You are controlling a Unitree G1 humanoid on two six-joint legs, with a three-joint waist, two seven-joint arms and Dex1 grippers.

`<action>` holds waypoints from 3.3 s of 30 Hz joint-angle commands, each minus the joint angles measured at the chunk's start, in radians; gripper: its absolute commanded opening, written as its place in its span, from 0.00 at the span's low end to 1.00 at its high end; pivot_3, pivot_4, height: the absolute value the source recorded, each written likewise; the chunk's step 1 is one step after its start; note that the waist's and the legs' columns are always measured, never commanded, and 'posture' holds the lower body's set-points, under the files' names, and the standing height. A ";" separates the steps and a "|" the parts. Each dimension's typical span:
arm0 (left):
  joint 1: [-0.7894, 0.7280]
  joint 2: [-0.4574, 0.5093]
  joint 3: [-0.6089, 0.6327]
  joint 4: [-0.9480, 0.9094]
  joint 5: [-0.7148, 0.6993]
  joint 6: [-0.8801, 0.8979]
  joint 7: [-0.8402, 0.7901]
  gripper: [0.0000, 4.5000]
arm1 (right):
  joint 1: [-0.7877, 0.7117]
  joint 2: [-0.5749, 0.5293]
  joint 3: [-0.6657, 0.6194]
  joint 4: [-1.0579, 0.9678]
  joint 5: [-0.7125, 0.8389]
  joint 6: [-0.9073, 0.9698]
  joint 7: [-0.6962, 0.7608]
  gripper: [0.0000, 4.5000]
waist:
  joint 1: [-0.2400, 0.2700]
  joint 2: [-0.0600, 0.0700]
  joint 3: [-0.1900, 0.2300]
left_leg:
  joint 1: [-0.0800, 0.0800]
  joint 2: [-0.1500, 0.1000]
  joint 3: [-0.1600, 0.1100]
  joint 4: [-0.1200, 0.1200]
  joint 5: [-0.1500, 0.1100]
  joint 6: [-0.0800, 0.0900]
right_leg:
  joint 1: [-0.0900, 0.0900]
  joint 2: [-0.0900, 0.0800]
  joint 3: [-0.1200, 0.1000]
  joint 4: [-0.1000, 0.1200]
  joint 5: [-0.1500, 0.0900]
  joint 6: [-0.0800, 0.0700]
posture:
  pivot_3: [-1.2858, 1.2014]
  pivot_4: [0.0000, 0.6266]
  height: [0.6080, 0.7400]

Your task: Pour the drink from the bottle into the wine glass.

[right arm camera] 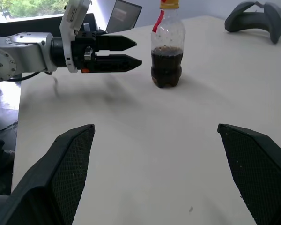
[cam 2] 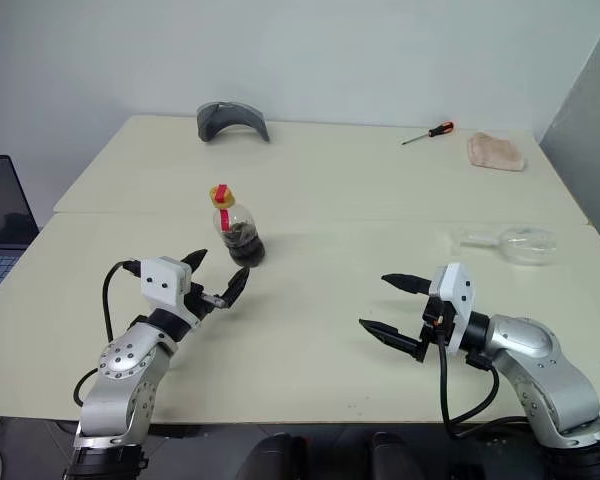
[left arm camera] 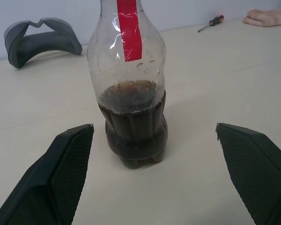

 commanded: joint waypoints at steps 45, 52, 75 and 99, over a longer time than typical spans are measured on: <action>-0.344 -0.011 -0.044 0.425 0.057 -0.096 -0.012 0.99 | -0.238 0.043 0.003 -0.112 0.132 0.166 -0.123 1.00 | 0.014 0.000 0.000 | 0.000 0.000 0.000 0.000 0.000 0.000 | 0.000 0.000 -0.001 0.000 0.001 0.000 | 0.52 0.24 1.00; -0.448 -0.044 -0.045 0.588 0.078 -0.155 0.013 0.99 | -0.234 0.053 0.016 -0.105 0.115 0.154 -0.125 1.00 | 0.015 -0.001 0.001 | -0.001 -0.001 0.000 0.001 0.000 0.000 | 0.000 0.000 -0.001 0.000 0.001 0.001 | 0.52 0.24 1.00; -0.367 -0.054 -0.126 0.326 0.054 -0.077 -0.084 0.27 | -0.208 0.016 -0.007 -0.189 0.152 0.215 -0.168 1.00 | 0.015 -0.002 0.001 | -0.002 0.000 0.000 0.001 0.000 0.000 | -0.001 -0.001 -0.001 0.000 0.001 0.001 | 0.52 0.24 1.00; -0.385 -0.071 -0.425 0.180 0.058 0.014 -0.413 0.20 | -0.341 0.114 0.078 -0.113 0.104 0.321 -0.337 1.00 | 0.014 -0.002 0.002 | -0.002 -0.001 0.000 0.001 0.000 0.000 | -0.001 0.000 0.000 0.000 0.001 0.000 | 0.52 0.24 1.00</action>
